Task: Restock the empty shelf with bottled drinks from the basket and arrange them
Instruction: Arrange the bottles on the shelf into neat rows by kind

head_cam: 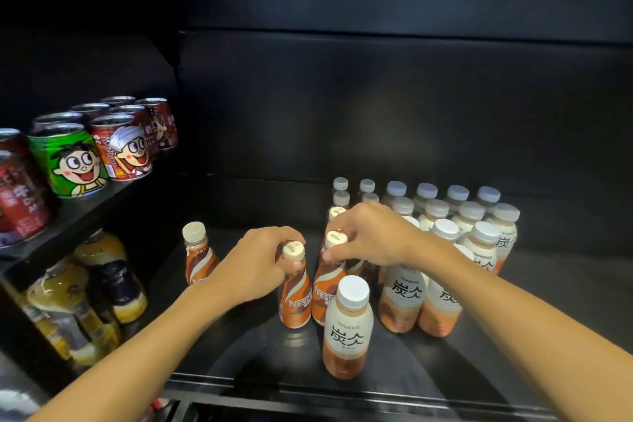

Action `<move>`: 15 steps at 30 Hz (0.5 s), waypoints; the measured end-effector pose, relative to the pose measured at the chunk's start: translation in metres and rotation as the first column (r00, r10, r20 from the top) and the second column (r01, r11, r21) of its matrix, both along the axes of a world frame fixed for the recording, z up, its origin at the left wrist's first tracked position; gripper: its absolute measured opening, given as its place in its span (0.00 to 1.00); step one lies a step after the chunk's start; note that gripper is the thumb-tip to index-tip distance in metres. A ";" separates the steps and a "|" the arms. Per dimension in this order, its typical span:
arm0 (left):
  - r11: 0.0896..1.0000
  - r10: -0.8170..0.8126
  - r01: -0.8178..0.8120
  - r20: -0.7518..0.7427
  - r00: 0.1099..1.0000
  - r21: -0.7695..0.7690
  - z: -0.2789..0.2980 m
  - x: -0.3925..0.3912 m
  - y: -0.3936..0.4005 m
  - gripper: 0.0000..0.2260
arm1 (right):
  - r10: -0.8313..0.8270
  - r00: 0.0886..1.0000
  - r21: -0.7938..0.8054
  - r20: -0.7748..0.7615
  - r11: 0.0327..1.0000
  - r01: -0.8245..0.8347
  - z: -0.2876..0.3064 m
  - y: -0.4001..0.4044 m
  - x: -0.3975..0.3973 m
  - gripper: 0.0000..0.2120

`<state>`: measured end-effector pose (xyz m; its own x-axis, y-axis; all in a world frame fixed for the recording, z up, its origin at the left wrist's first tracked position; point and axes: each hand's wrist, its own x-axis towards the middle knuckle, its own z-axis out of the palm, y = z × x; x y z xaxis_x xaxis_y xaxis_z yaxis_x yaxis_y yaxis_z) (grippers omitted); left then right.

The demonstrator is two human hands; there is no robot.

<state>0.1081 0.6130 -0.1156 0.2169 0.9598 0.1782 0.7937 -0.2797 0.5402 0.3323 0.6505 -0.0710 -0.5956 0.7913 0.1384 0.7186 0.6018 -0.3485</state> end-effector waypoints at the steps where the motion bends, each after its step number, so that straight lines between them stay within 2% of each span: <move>1: 1.000 0.001 -0.001 0.001 1.000 0.005 0.000 -0.001 0.001 0.13 | 0.004 1.000 0.008 0.010 1.000 -0.004 -0.002 0.001 -0.003 0.09; 8: 1.000 0.008 -0.009 0.042 0.999 0.011 -0.001 -0.009 0.009 0.14 | 0.002 0.998 -0.027 0.060 1.000 0.000 -0.010 0.010 -0.013 0.07; 15: 1.000 -0.009 0.008 0.044 0.999 0.013 -0.004 -0.010 0.010 0.15 | -0.068 0.993 -0.012 0.092 0.997 0.070 -0.011 0.012 -0.015 0.08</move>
<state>0.0984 0.6234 -0.1197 0.2164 0.9556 0.2000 0.7667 -0.2932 0.5711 0.3170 0.6623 -0.0823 -0.5490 0.8326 0.0739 0.7875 0.5448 -0.2881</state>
